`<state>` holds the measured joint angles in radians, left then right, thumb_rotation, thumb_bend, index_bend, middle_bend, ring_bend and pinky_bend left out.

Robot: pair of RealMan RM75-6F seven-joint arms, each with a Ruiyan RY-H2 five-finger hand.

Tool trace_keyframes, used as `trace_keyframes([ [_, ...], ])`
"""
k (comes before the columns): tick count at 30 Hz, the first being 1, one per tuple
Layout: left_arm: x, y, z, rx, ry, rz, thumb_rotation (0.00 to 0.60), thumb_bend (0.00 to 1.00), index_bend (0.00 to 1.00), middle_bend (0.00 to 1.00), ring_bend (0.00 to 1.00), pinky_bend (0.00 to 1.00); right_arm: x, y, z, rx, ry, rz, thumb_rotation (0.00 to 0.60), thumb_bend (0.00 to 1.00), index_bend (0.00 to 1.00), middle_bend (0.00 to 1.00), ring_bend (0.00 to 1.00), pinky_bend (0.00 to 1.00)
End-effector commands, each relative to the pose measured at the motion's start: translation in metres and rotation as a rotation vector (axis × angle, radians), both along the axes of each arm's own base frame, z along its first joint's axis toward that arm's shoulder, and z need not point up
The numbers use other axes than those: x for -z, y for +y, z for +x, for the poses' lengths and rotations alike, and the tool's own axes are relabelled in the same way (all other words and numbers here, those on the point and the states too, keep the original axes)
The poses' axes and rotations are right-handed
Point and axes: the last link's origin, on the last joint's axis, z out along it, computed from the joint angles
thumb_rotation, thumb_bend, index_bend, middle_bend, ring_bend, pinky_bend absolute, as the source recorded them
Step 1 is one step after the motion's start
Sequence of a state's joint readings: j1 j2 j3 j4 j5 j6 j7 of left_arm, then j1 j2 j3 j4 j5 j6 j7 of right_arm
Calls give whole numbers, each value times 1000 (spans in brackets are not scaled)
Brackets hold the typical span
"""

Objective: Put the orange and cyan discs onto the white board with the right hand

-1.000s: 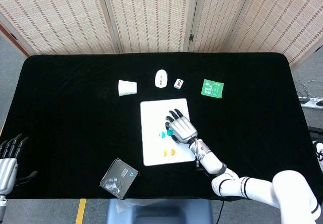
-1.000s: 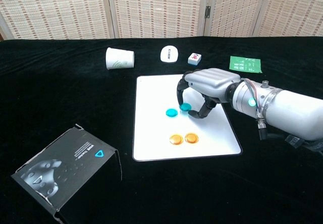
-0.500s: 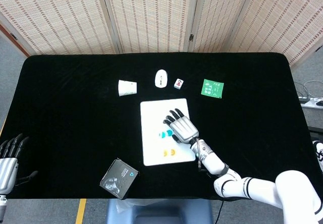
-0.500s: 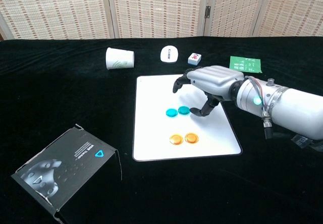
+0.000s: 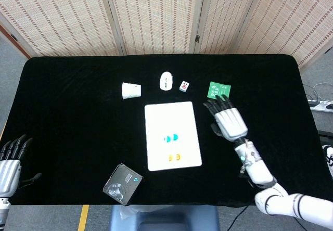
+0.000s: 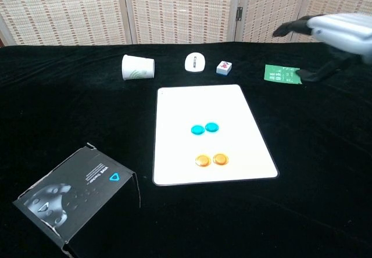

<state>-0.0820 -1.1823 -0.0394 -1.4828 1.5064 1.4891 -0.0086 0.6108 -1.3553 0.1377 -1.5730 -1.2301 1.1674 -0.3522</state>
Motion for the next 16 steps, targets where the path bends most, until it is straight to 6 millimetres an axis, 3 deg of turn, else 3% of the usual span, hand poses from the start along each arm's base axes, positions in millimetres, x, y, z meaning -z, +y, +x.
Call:
trace_keyframes([
  [1,1,1,3,12,-2,0,600,163,35,0,11,0,-42,49,-37,78,-2,-73,600,464,76,102,31,0],
  [6,3,2,6,24,-3,-5,600,163,35,0,11,0,-62,77,-58,123,-26,-115,600,464,0,3,0,0],
  [9,4,3,12,44,-9,0,600,163,36,0,11,0,-84,115,-80,161,-70,-183,600,463,0,0,0,0],
  [16,6,2,17,52,-21,-4,600,163,35,0,11,0,-92,153,-94,193,-104,-227,600,463,0,0,0,0],
])
